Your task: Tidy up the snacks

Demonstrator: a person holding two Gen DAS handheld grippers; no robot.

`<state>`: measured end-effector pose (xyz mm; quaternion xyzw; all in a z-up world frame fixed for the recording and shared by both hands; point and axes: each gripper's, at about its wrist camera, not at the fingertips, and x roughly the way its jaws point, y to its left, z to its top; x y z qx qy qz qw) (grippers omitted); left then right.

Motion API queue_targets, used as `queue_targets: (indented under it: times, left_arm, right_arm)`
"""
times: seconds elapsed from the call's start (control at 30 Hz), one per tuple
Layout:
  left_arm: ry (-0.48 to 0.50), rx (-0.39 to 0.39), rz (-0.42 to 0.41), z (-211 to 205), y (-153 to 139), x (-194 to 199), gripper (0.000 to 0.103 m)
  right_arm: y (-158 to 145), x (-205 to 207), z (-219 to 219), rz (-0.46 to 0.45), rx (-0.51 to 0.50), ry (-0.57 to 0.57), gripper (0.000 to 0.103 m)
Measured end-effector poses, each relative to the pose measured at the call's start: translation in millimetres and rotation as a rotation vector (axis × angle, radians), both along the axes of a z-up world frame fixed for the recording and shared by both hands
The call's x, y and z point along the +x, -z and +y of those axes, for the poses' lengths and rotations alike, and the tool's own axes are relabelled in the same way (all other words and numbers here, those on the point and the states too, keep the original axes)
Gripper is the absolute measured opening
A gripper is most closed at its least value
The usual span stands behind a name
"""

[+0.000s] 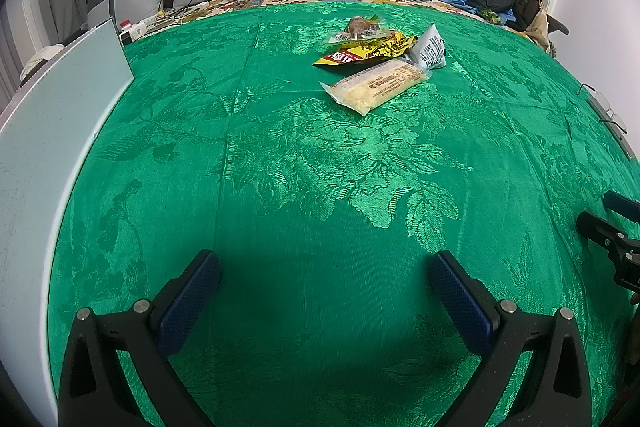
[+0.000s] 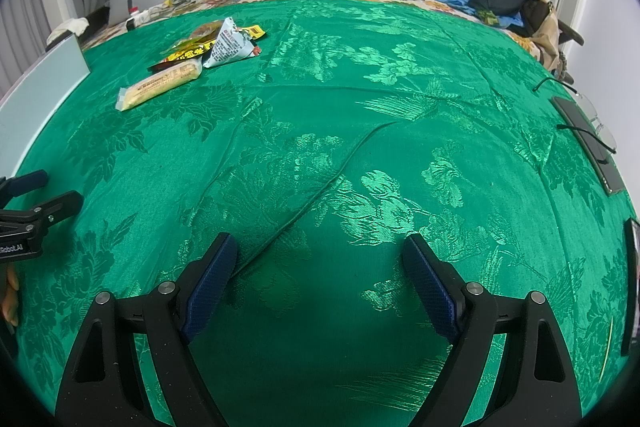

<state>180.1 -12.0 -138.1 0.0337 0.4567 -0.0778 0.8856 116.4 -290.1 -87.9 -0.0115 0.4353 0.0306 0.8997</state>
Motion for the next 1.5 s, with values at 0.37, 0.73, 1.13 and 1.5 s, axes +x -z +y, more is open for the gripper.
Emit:
queue_targets:
  times: [0.37, 0.73, 1.13, 1.5]
  left_arm:
    - [0.0, 0.001, 0.0, 0.0, 0.0, -0.4, 0.103]
    - [0.036, 0.002, 0.025, 0.3, -0.5, 9.1, 0.103]
    - [0.283, 0.019, 0.205, -48.0, -29.7, 140.1, 0.102]
    - [0.273, 0.012, 0.201, -68.5, -21.0, 151.8, 0.029]
  right_arm:
    - [0.1, 0.1, 0.2, 0.0, 0.0, 0.0, 0.088]
    - [0.2, 0.1, 0.2, 0.0, 0.001, 0.0, 0.088]
    - [0.1, 0.1, 0.6, 0.0, 0.001, 0.0, 0.088]
    - [0.4, 0.2, 0.6, 0.0, 0.002, 0.001, 0.088]
